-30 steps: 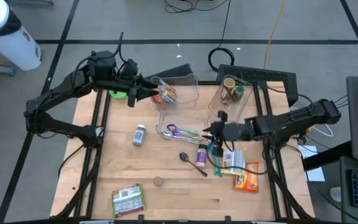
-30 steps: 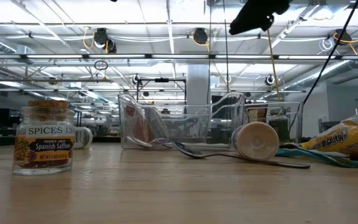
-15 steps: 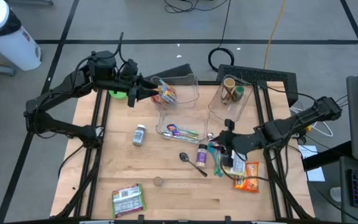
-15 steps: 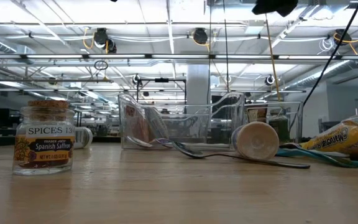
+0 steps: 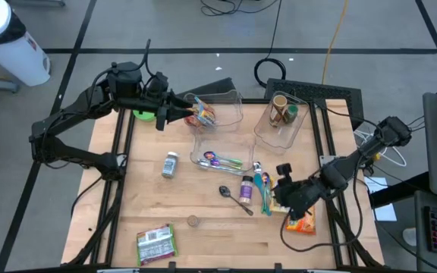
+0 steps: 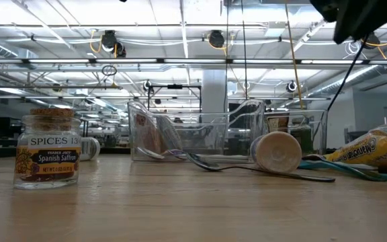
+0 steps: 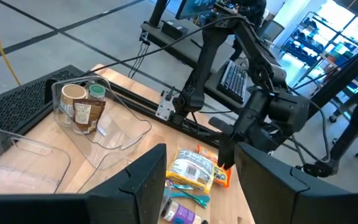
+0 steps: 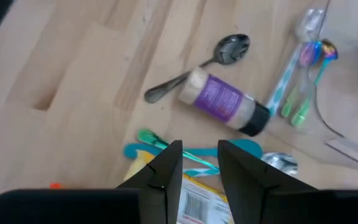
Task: Pick & Place Food Item
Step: Put the blue spoon into the bottom transparent bin
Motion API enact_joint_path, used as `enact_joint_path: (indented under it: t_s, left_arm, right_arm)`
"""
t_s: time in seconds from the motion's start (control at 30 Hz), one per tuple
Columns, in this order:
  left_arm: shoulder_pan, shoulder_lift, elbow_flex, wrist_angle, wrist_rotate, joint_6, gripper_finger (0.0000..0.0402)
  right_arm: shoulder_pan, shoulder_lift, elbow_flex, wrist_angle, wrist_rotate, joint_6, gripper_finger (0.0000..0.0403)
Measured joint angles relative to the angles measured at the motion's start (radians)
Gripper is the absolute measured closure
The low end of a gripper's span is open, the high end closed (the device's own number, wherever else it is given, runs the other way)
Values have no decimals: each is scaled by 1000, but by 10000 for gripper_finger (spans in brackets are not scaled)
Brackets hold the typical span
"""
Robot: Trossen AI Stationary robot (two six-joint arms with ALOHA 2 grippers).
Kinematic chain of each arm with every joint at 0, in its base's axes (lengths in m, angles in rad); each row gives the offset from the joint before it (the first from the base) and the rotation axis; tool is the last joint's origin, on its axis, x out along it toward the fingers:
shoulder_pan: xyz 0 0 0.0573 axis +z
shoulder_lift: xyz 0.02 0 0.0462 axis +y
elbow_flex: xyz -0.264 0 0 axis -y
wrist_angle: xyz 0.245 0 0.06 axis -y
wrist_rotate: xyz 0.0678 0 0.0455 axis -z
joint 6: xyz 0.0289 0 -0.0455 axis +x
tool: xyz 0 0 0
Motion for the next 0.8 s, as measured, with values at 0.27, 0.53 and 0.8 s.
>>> enact_joint_path:
  t_s: [0.27,0.53,0.8]
  left_arm:
    - [0,0,0,114,-27,-129,204]
    - [0,-1,1,244,-36,-244,204]
    - [-53,0,1,139,63,-116,204]
  right_arm:
    - [0,0,-73,75,-29,65,309]
    - [0,-2,-109,61,-30,119,309]
    - [-10,-2,-110,60,-28,10,307]
